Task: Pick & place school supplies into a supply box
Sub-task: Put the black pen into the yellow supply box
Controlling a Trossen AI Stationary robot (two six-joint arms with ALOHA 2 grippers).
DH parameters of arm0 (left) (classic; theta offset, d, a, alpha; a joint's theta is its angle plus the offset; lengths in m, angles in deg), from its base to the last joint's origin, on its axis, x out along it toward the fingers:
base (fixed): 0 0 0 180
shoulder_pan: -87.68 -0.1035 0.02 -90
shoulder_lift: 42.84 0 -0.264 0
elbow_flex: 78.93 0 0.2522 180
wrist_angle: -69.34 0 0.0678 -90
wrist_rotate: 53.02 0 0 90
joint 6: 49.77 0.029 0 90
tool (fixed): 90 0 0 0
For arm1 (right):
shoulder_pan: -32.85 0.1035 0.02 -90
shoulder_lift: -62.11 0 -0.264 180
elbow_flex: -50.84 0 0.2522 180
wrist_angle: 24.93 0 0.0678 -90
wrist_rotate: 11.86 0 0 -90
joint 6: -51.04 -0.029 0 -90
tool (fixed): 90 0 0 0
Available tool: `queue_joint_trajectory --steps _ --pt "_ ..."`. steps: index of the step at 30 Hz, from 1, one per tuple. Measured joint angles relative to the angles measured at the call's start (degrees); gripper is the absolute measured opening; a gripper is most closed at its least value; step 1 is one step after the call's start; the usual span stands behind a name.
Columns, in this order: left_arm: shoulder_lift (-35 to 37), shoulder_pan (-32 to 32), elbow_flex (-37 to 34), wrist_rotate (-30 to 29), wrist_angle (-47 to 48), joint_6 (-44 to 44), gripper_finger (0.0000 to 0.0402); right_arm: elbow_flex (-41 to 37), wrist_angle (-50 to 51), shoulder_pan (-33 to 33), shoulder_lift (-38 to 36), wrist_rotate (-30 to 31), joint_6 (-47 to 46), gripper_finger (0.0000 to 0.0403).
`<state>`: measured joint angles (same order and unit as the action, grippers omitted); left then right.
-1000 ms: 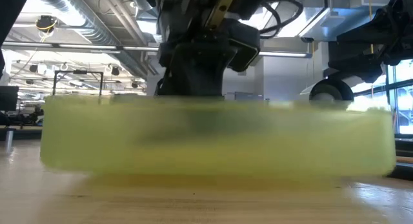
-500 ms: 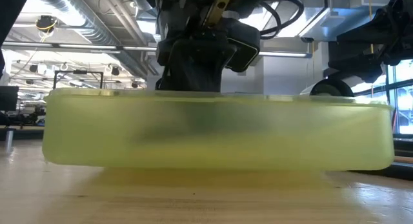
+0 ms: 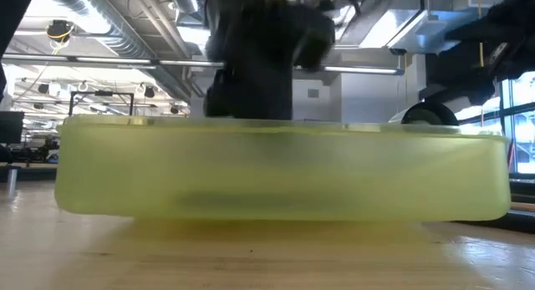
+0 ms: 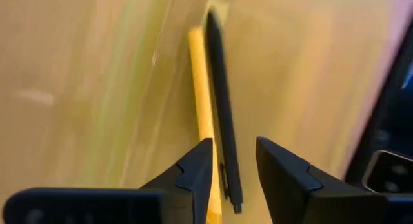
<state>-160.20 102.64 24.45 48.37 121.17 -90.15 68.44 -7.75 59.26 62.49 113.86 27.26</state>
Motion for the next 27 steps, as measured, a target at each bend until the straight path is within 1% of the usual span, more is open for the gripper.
queue_joint_trajectory --steps 2,3,7,10,12,16,18,20,23,27 --pt "2.46 -0.35 0.0 -0.93 -0.07 2.1 0.0113 1.77 0.07 0.02 0.9 -4.66 0.21 0.0369" --pt "3.92 -0.47 0.0 -2.21 0.04 2.9 0.0113 2.91 0.37 0.02 1.52 -5.8 0.07 0.0369" --pt "10.52 -0.85 0.0 -10.68 -0.15 7.64 0.0112 9.83 5.72 0.0 8.67 -6.31 -2.85 0.0369" --pt "15.22 -0.64 0.02 -17.14 1.1 13.77 0.0113 16.26 8.21 0.0 18.35 -6.74 -4.8 0.0369" --pt "18.0 -0.14 0.02 -20.47 1.27 16.91 0.0115 21.44 10.77 0.0 26.69 -6.97 -6.33 0.0369" --pt "22.49 -0.12 -0.18 -20.32 1.16 24.21 0.0115 33.45 20.01 0.01 44.0 -7.08 -12.38 0.0369" --pt "24.95 -0.35 -1.87 -20.88 0.67 26.78 0.0114 39.28 26.65 0.04 52.38 -8.5 -16.48 0.0369" --pt "28.65 -0.54 -5.97 -21.76 -0.35 27.04 0.0115 44.45 32.6 0.04 59.88 -12.17 -20.69 0.0369" --pt "36.04 -0.55 -15.65 -24.04 -6.69 26.16 0.0116 50.28 38.23 0.93 69.53 -17.37 -23.87 0.0369" --pt "47.21 -0.04 -31.67 -25.33 -24.23 26.05 0.0113 54.77 38.09 2.92 79.86 -21.58 -23.6 0.0369"
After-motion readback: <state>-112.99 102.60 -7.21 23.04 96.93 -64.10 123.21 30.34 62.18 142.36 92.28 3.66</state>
